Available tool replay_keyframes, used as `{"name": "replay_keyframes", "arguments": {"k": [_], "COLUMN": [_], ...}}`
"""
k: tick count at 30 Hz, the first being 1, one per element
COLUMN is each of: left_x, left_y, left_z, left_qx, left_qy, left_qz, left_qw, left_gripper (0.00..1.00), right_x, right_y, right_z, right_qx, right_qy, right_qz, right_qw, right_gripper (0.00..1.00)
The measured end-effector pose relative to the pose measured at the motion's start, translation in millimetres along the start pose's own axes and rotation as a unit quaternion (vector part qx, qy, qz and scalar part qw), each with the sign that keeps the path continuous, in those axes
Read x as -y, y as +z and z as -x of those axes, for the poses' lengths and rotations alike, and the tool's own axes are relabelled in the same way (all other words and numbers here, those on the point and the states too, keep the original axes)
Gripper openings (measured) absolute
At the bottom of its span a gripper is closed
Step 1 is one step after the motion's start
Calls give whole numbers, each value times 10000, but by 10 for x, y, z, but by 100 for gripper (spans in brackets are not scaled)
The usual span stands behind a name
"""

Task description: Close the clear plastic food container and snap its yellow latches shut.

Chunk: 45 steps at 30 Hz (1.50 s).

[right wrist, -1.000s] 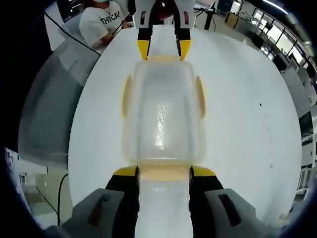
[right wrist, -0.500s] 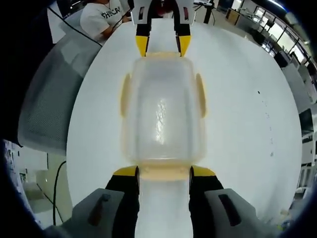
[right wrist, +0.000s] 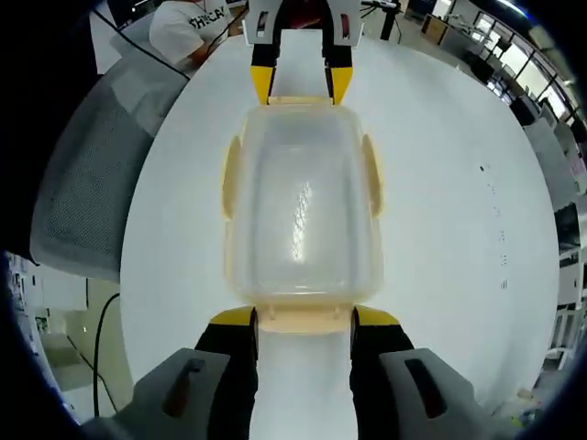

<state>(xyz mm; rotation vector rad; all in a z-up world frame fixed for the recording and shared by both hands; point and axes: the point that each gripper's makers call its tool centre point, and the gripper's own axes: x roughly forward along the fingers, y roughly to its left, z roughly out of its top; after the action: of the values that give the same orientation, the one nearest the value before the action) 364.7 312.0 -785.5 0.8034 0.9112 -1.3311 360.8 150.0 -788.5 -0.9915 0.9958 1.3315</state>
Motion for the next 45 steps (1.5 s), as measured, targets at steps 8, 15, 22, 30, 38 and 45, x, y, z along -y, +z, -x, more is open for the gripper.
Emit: {"name": "replay_keyframes", "arguments": {"k": [8,15,22,30,38,45], "left_x": [7,7,40,90,98,54], "left_y": [1,12,17,44,62,73], "left_z": [-17,5,2,90,215,236], "left_qx": [-17,43,37,144,585,1148], "left_qy": [-28,22,-63,-87,-56,-41], "left_qz": [-44,-86,-15,233,1483,3252], "left_qw": [10000,10000,10000,9996,9872,9386], "left_gripper": [35,36,45,39,36,36], "right_x": [-13,-34,-22,-62,-27,85], "right_y": [-9,-3,-34,-27,51,99], "right_z": [-6,18,38,104,244,296], "right_qx": [66,166,83,268,1114,1686], "right_qy": [32,26,-60,-42,-75,-366], "right_qz": [6,98,125,-273,-1875,-3000], "right_qw": [10000,9998,9999,9993,9759,9382], "right_gripper": [36,38,47,41,41,40]}}
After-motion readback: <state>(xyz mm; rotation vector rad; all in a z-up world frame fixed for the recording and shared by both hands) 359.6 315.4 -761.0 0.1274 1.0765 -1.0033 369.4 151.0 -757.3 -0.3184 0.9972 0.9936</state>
